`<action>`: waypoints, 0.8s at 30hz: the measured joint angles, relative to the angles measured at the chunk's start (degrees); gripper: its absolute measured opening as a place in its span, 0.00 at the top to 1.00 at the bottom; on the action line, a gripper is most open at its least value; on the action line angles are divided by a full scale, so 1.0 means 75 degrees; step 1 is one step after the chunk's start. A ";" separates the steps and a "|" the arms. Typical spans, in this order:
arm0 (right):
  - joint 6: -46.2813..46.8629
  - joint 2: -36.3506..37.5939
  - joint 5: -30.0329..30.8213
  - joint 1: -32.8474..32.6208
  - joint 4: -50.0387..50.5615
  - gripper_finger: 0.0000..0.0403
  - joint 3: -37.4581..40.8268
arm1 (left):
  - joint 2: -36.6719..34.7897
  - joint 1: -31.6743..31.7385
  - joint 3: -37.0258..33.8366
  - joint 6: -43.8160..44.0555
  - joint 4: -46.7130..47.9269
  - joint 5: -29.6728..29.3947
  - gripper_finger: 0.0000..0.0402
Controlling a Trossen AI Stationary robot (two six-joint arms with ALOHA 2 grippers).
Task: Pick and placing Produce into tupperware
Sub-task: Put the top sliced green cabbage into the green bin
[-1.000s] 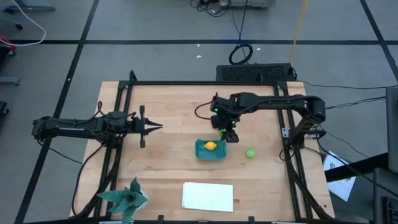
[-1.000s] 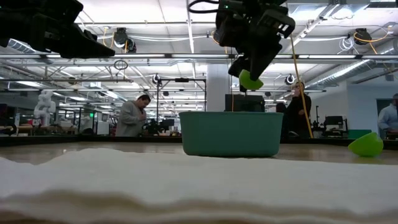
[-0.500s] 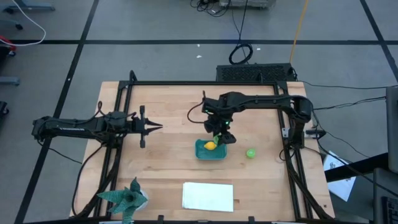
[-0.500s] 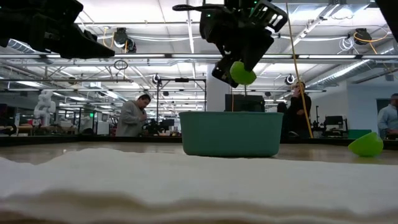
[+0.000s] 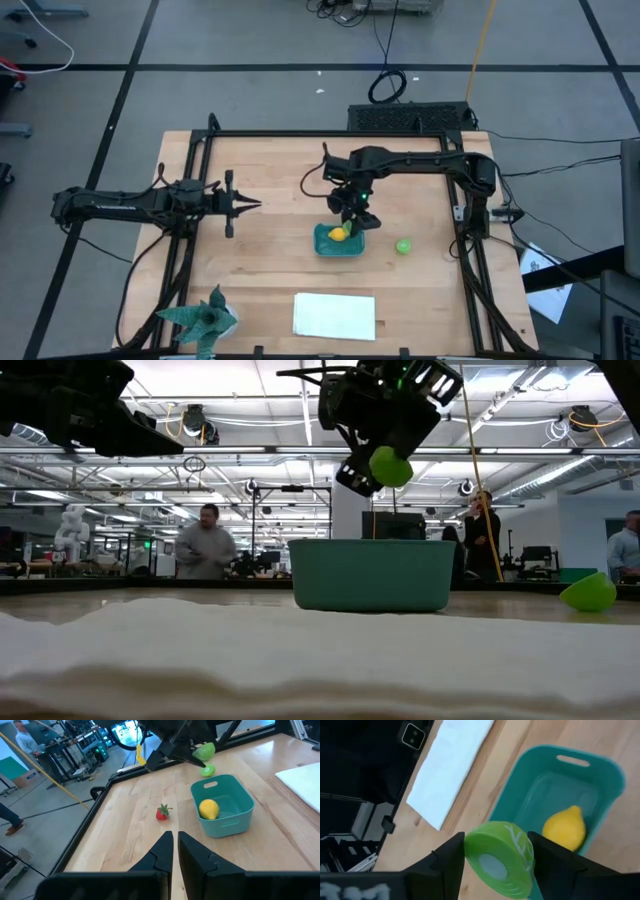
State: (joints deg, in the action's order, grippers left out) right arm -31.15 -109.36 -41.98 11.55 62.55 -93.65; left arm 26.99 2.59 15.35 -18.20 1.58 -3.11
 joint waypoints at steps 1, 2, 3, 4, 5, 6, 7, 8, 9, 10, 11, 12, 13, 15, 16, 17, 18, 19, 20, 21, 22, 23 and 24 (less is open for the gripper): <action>0.0001 0.0000 0.0038 0.0000 -0.0069 0.54 0.0000 | 0.0001 0.0000 0.0000 -0.0005 0.0002 -0.0001 0.92; 0.0001 0.0000 0.0207 0.0000 -0.0156 0.54 0.0000 | 0.0001 0.0000 0.0000 -0.0015 0.0001 0.0000 0.92; -0.0011 0.0000 0.0502 0.0000 -0.0246 0.54 0.0000 | 0.0001 0.0000 0.0000 -0.0015 0.0003 0.0000 0.92; -0.0054 0.0000 0.0788 -0.0002 -0.0313 0.54 0.0000 | -0.0001 0.0000 0.0000 -0.0015 0.0000 0.0000 0.92; -0.0121 0.0000 0.1048 -0.0027 -0.0327 0.54 0.0000 | 0.0001 0.0000 0.0000 -0.0015 0.0000 -0.0003 0.92; -0.0157 0.0000 0.1265 -0.0045 -0.0365 0.54 0.0002 | 0.0001 0.0000 0.0000 -0.0012 0.0000 0.0000 0.92; -0.0172 0.0000 0.1425 -0.0055 -0.0457 0.54 0.0025 | 0.0000 0.0000 0.0000 -0.0012 0.0000 -0.0001 0.92; -0.0170 0.0003 0.1502 -0.0067 -0.0520 0.54 0.0057 | 0.0001 0.0000 0.0000 -0.0012 0.0000 -0.0001 0.92; -0.0170 0.0003 0.1584 -0.0089 -0.0542 0.54 0.0092 | -0.0001 0.0000 0.0000 -0.0012 0.0000 -0.0002 0.92; -0.0170 0.0003 0.1597 -0.0101 -0.0531 0.54 0.0121 | 0.0000 0.0000 0.0000 -0.0012 0.0001 0.0000 0.92; -0.0167 0.0003 0.1594 -0.0102 -0.0540 0.54 0.0150 | 0.0001 0.0000 0.0000 -0.0012 0.0002 0.0000 0.92; -0.0164 0.0003 0.1595 -0.0105 -0.0551 0.54 0.0191 | -0.0001 0.0000 0.0000 -0.0012 0.0003 0.0000 0.92; -0.0163 0.0004 0.1589 -0.0114 -0.0552 0.54 0.0245 | -0.0001 0.0000 0.0000 -0.0012 0.0003 0.0000 0.92; -0.0155 0.0009 0.1592 -0.0152 -0.0575 0.54 0.0399 | 0.0001 0.0000 0.0000 -0.0009 0.0011 0.0000 0.92; -0.0144 0.0006 0.1595 -0.0165 -0.0625 0.54 0.0500 | -0.0001 0.0000 0.0000 -0.0010 0.0021 0.0000 0.92; -0.0098 0.0003 0.1597 -0.0191 -0.0710 0.54 0.0601 | -0.0001 0.0000 0.0000 -0.0009 0.0033 0.0000 0.92; -0.0034 0.0003 0.1596 -0.0209 -0.0832 0.54 0.0697 | 0.0001 0.0000 0.0000 -0.0009 0.0043 0.0000 0.92; 0.0027 0.0003 0.1592 -0.0237 -0.0943 0.54 0.0776 | 0.0001 0.0000 0.0000 -0.0009 0.0045 0.0000 0.92; 0.0046 0.0003 0.1592 -0.0259 -0.1013 0.54 0.0840 | -0.0001 0.0000 0.0000 -0.0007 0.0044 0.0000 0.92; 0.0047 0.0003 0.1592 -0.0283 -0.1067 0.54 0.0901 | -0.0001 0.0000 0.0000 -0.0006 0.0045 0.0000 0.92; 0.0054 0.0003 0.1592 -0.0303 -0.1130 0.54 0.0961 | 0.0001 0.0000 0.0000 -0.0004 0.0047 0.0000 0.92; 0.0066 0.0003 0.1592 -0.0314 -0.1223 0.54 0.1024 | 0.0001 0.0000 0.0000 -0.0003 0.0048 0.0000 0.92; 0.0114 0.0003 0.1592 -0.0336 -0.1319 0.54 0.1085 | -0.0001 0.0000 0.0000 0.0000 0.0047 0.0000 0.92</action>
State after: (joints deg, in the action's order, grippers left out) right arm -30.29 -109.34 -30.04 9.03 52.65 -85.51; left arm 26.98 2.59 15.35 -18.20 1.94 -3.11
